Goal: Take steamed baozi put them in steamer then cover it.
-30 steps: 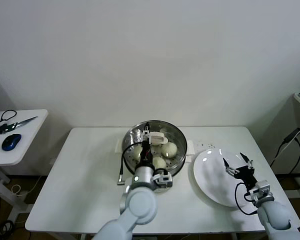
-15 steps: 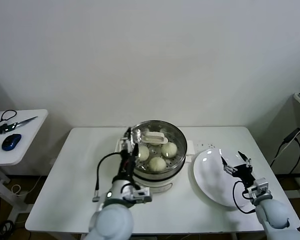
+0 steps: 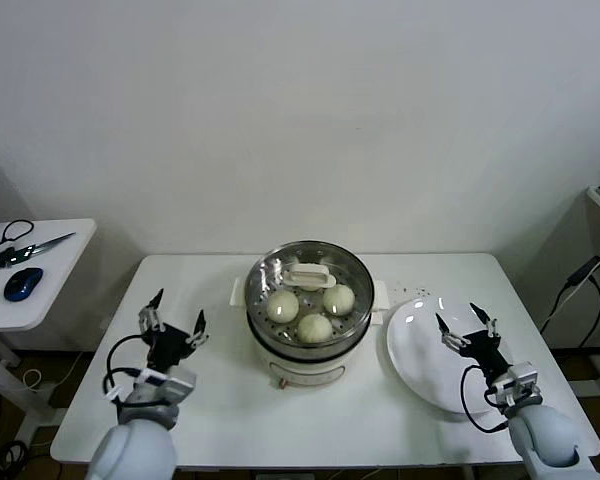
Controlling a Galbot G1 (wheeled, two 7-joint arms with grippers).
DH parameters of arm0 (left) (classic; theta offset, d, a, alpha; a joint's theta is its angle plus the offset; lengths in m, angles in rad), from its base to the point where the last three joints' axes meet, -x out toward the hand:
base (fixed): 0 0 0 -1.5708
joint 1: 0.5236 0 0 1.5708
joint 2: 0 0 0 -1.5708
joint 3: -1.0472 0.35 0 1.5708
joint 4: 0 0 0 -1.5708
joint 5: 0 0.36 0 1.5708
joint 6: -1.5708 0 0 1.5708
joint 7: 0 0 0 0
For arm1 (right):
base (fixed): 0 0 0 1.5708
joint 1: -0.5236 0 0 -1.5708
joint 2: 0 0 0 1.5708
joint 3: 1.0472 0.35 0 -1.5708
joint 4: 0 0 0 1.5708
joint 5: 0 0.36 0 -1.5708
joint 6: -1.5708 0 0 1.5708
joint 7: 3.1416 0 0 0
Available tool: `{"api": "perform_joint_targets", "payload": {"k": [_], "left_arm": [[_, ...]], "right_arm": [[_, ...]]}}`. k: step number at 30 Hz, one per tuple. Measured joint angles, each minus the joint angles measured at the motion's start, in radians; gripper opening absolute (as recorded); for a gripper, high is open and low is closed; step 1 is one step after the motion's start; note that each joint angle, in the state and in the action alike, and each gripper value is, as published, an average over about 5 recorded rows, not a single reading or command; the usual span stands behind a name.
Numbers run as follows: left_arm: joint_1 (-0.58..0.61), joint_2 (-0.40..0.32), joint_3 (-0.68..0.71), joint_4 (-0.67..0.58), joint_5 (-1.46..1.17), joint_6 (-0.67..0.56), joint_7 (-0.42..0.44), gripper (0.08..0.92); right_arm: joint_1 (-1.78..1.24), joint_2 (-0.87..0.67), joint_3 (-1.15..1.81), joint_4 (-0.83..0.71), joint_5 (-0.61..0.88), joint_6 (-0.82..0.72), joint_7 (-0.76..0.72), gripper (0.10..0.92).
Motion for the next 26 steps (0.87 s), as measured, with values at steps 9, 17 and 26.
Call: {"api": "perform_joint_targets", "payload": {"k": [9, 17, 26], "left_arm": [[0.055, -0.084, -0.177, 0.142, -0.350, -0.341, 0.013, 0.823], [0.077, -0.109, -0.249, 0.217, -0.471, -0.480, 0.022, 0.823], [0.096, -0.131, -0.278, 0.241, -0.526, -0.545, 0.037, 0.823]], "right_arm": [[-0.035, 0.011, 0.017, 0.023, 0.027, 0.012, -0.016, 0.823], [-0.045, 0.013, 0.026, 0.026, 0.057, 0.019, -0.028, 0.823], [-0.046, 0.015, 0.026, 0.034, 0.065, 0.022, -0.029, 0.823]]}}
